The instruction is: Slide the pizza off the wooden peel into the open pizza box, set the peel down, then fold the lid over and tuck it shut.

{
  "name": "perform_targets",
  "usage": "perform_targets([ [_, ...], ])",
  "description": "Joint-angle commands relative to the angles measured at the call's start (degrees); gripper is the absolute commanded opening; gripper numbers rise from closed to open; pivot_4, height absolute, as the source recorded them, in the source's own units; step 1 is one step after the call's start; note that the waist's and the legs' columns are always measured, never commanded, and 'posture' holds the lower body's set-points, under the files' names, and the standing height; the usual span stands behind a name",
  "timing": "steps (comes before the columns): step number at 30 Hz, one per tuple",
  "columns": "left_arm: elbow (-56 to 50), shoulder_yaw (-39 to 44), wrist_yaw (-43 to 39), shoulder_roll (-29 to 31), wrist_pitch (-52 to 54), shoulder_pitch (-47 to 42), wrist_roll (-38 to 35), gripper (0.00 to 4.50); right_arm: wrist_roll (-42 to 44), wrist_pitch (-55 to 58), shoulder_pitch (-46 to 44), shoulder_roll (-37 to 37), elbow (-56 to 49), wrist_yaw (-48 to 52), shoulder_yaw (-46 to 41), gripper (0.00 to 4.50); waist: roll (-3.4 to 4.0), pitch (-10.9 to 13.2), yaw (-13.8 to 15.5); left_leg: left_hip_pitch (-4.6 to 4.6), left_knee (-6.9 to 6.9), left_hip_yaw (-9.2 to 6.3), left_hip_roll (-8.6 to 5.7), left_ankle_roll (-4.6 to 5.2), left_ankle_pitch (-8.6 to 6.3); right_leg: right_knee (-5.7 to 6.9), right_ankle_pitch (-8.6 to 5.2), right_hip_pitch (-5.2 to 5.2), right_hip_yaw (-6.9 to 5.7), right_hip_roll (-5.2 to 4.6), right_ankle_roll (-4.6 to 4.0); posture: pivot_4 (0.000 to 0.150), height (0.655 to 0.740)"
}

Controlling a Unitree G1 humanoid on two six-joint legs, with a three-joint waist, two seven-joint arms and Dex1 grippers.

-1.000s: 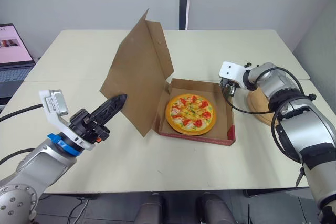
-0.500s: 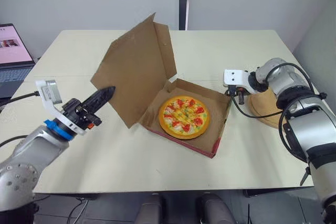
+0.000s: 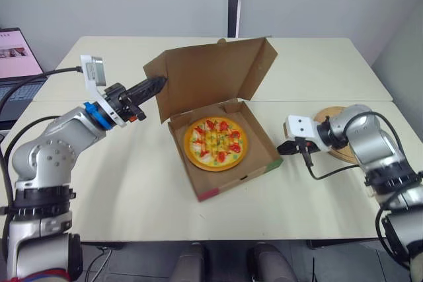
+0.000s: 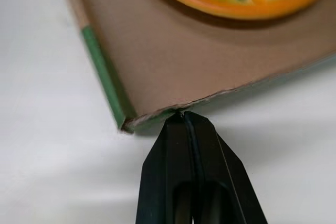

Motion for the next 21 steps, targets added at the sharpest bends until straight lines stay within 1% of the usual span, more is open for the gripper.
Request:
perform_targets([
  [1,2.7,-0.9,-4.0,-0.7,-0.4,-1.8,3.4,0.0,2.7,4.8,2.5,0.0,-9.0,-4.7,-3.0,0.04,0.0,0.0,0.0,0.0,0.01,0.0,0.0,0.0,0.0,-0.01,0.0,0.0,0.0,0.0,0.0,0.15,0.74],
  [5,4.2,-0.4,-6.1,-1.3,-0.3,-2.6,5.7,0.0,2.9,7.2,4.0,-0.1,-10.9,-9.4,-3.9,0.04,-0.01,0.0,0.1,0.0,0.01,-0.01,0.0,-0.01,0.01,-0.02,0.0,0.0,-0.02,-0.01,0.0,0.15,0.74],
  [8,5.3,0.2,-7.3,-1.2,-0.6,-3.2,7.4,0.0,6.7,11.8,4.6,0.5,-10.6,-15.7,-12.4,0.04,-0.01,0.0,0.3,-0.01,0.02,-0.01,0.0,-0.01,0.01,-0.02,0.0,0.0,-0.03,-0.03,0.0,0.15,0.74],
  [9,5.7,0.4,-7.6,-1.2,-0.8,-3.5,7.9,0.0,7.8,12.7,3.8,1.6,-9.1,-19.2,-15.9,0.39,-0.02,0.0,0.4,-0.01,0.02,-0.01,-0.01,-0.01,0.01,-0.02,0.0,0.01,-0.03,-0.04,0.0,0.15,0.74],
  [11,6.2,0.7,-8.1,-1.5,-0.9,-3.9,8.7,0.0,8.9,12.8,2.2,3.3,-6.8,-24.3,-19.1,0.92,-0.02,0.0,0.6,-0.02,0.02,-0.03,-0.03,-0.01,0.01,-0.02,0.0,0.02,-0.06,-0.06,0.0,0.15,0.74],
  [13,6.2,1.0,-8.4,-1.7,-0.8,-4.0,9.2,0.0,9.0,12.6,-0.7,6.0,-4.0,-29.3,-19.5,1.55,-0.02,0.0,0.5,-0.01,0.01,-0.02,-0.05,-0.01,0.01,-0.02,0.0,0.03,-0.05,-0.08,0.0,0.15,0.74],
  [15,6.2,1.3,-8.6,-1.8,-0.6,-4.1,9.7,0.0,9.3,12.7,-3.8,8.8,-1.0,-33.1,-19.4,2.31,-0.02,0.0,0.4,0.0,0.0,-0.01,-0.05,-0.01,0.01,0.01,0.0,0.01,-0.04,-0.07,0.0,0.15,0.74],
  [16,6.2,1.4,-8.8,-1.8,-0.5,-4.2,9.9,0.0,9.6,12.5,-5.4,10.5,0.7,-34.7,-19.3,2.6,-0.02,0.0,0.3,0.0,-0.01,-0.02,-0.05,-0.01,0.01,0.03,0.0,0.0,-0.05,-0.07,0.0,0.15,0.74],
  [21,6.4,1.9,-9.1,-1.9,-0.3,-4.7,10.7,0.0,10.0,12.2,-12.3,17.1,9.3,-41.2,-18.0,2.6,-0.02,0.0,0.0,-0.01,-0.02,-0.01,-0.05,-0.16,0.1,0.05,0.0,-0.03,-0.04,-0.05,0.0,0.15,0.74],
])
